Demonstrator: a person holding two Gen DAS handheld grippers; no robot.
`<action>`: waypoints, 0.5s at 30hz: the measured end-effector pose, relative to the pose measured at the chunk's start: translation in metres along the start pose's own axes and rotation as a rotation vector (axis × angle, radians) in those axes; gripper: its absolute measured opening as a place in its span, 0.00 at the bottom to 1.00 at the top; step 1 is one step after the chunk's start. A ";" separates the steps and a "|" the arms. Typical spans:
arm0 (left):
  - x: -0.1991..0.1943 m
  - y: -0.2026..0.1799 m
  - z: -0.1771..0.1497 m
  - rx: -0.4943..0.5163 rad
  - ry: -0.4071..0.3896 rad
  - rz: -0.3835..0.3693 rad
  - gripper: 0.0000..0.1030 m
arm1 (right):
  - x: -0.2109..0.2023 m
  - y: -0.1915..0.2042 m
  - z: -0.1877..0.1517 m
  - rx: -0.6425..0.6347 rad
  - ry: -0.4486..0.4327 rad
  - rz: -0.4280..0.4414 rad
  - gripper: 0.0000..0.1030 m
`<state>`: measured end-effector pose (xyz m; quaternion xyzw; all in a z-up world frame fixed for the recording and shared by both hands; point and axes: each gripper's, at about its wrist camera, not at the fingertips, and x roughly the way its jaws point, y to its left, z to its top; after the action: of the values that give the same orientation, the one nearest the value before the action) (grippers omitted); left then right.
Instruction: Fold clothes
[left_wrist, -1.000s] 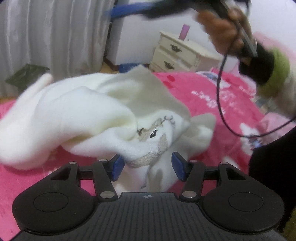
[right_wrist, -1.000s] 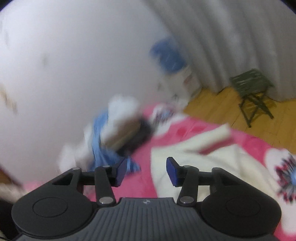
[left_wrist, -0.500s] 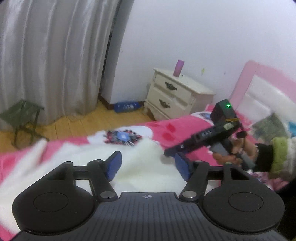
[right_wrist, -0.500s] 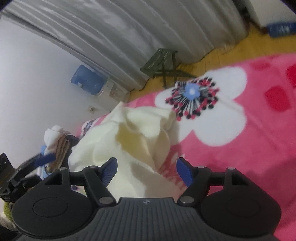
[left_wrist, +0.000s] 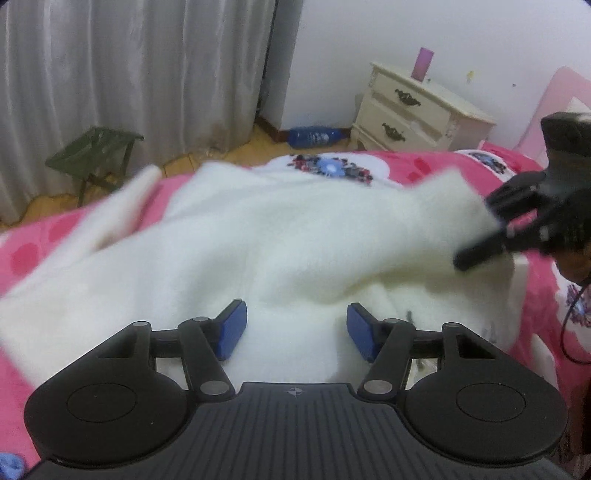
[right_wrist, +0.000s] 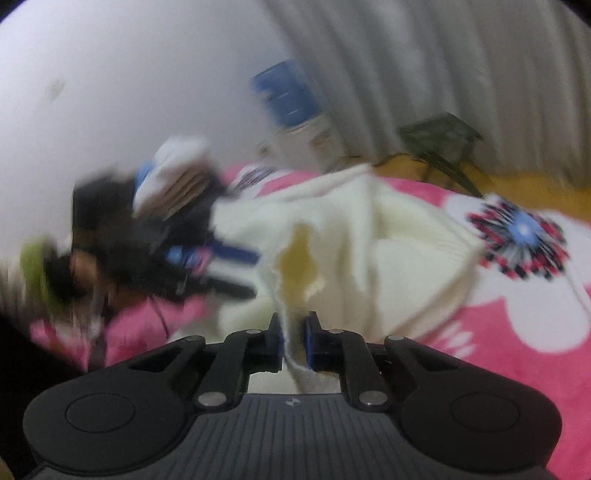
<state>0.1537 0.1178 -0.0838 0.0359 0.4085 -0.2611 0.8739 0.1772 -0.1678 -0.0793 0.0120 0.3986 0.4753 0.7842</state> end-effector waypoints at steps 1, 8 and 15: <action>-0.007 -0.004 0.004 0.038 -0.009 -0.002 0.60 | 0.002 0.014 -0.003 -0.065 0.017 -0.016 0.13; -0.040 -0.043 0.025 0.365 -0.032 -0.025 0.62 | 0.023 0.088 -0.031 -0.519 0.130 -0.127 0.13; -0.023 -0.104 0.010 0.954 0.087 -0.130 0.63 | 0.026 0.120 -0.053 -0.748 0.212 -0.174 0.13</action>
<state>0.0984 0.0354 -0.0449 0.4178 0.2808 -0.4717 0.7239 0.0612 -0.1014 -0.0839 -0.3575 0.2760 0.5180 0.7264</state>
